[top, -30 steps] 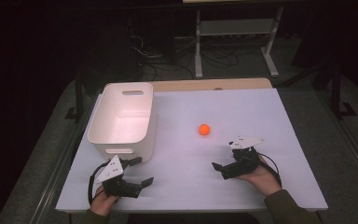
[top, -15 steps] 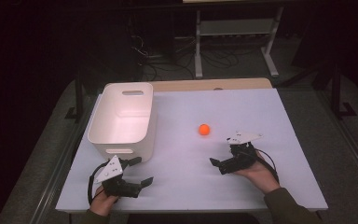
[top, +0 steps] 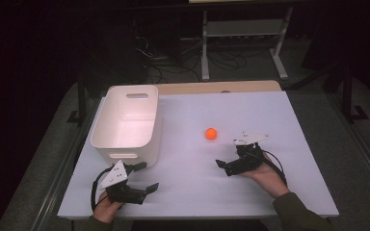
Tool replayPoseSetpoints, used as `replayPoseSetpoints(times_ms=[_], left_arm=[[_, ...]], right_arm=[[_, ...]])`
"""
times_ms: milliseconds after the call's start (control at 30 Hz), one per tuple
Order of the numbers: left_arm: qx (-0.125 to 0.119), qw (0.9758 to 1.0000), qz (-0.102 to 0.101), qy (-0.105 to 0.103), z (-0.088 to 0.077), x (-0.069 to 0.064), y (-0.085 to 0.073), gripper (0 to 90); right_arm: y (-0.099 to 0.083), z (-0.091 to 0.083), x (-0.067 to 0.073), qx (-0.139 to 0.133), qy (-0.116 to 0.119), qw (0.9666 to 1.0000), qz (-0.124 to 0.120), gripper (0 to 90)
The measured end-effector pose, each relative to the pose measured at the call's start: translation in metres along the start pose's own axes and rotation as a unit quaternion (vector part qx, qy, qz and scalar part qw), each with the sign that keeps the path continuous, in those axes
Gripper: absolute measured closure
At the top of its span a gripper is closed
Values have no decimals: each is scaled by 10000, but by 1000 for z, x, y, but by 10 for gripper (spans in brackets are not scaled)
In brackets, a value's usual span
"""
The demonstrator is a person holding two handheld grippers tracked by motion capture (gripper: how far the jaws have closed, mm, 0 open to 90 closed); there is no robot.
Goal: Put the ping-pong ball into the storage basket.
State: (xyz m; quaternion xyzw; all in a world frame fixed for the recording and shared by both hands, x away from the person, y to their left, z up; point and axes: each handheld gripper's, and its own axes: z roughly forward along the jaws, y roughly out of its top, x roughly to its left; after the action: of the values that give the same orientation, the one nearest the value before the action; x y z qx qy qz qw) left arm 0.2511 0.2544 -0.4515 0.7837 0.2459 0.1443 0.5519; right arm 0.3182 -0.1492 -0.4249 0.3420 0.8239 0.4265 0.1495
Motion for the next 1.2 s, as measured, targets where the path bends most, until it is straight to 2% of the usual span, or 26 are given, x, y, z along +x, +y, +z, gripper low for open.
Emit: replayPoseSetpoints(times_ms=[700,1200], left_arm=[[-11,10000,-1,7,0,0,0,141],[-11,10000,5,-1,0,0,0,141]], right_arm=[[6,8,-6,28,-60,9999,99,0],[17,18,-10,25,-92,9999,98,0]])
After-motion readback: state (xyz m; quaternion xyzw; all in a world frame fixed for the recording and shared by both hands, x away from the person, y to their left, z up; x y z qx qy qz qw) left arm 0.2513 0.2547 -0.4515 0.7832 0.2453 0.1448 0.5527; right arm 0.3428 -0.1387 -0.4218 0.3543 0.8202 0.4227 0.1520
